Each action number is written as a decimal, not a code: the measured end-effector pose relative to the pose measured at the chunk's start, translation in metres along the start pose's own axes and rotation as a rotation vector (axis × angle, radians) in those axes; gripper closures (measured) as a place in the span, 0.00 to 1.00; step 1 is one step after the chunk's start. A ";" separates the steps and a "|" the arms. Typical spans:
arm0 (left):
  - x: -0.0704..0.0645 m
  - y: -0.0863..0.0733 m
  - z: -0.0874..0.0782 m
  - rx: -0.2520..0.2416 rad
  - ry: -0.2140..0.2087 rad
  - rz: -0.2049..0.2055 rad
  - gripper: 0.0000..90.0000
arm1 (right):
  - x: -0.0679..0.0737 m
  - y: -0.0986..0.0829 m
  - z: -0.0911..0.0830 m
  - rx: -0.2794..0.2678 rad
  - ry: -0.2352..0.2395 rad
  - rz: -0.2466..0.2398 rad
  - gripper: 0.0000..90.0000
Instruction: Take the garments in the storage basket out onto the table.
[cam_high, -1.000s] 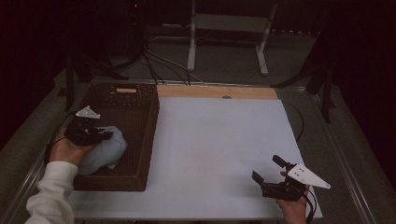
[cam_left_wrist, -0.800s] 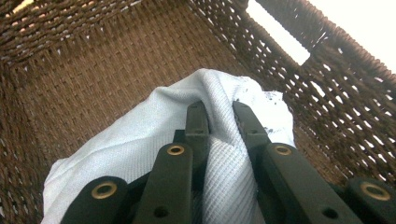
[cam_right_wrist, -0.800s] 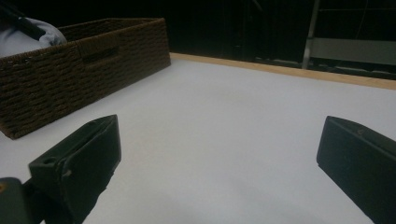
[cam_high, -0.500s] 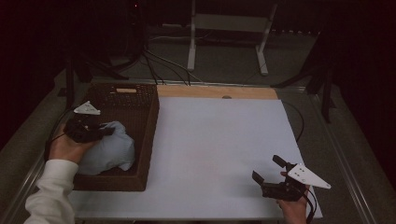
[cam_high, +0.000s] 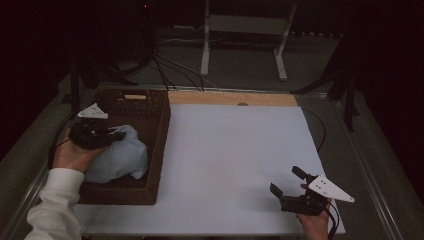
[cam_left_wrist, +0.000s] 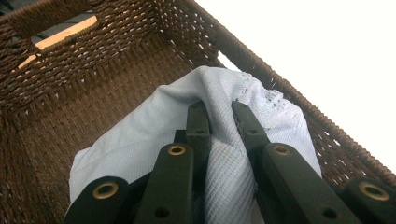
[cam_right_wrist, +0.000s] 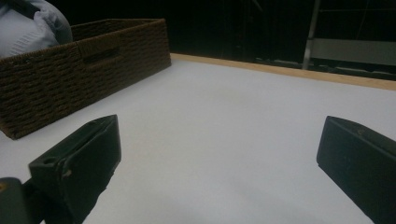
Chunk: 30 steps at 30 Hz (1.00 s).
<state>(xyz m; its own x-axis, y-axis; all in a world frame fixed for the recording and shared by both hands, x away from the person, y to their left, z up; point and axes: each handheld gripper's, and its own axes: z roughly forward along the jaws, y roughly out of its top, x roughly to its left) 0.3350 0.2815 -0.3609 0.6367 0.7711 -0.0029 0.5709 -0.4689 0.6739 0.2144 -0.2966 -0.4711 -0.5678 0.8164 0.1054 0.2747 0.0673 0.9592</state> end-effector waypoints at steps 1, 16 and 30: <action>0.000 0.001 0.000 -0.004 -0.001 -0.001 0.89 | 0.000 0.000 0.000 0.000 0.000 0.000 0.00; -0.003 0.003 -0.008 -0.039 -0.024 0.001 0.89 | 0.000 0.000 0.000 -0.002 0.000 0.002 0.00; -0.004 0.007 -0.017 -0.058 -0.046 0.012 0.89 | 0.000 0.000 0.001 0.000 0.003 0.002 0.00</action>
<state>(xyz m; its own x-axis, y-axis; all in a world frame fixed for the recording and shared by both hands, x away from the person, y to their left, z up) 0.3271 0.2825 -0.3437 0.6674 0.7442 -0.0277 0.5327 -0.4510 0.7161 0.2150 -0.2960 -0.4715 -0.5699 0.8146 0.1083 0.2761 0.0657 0.9589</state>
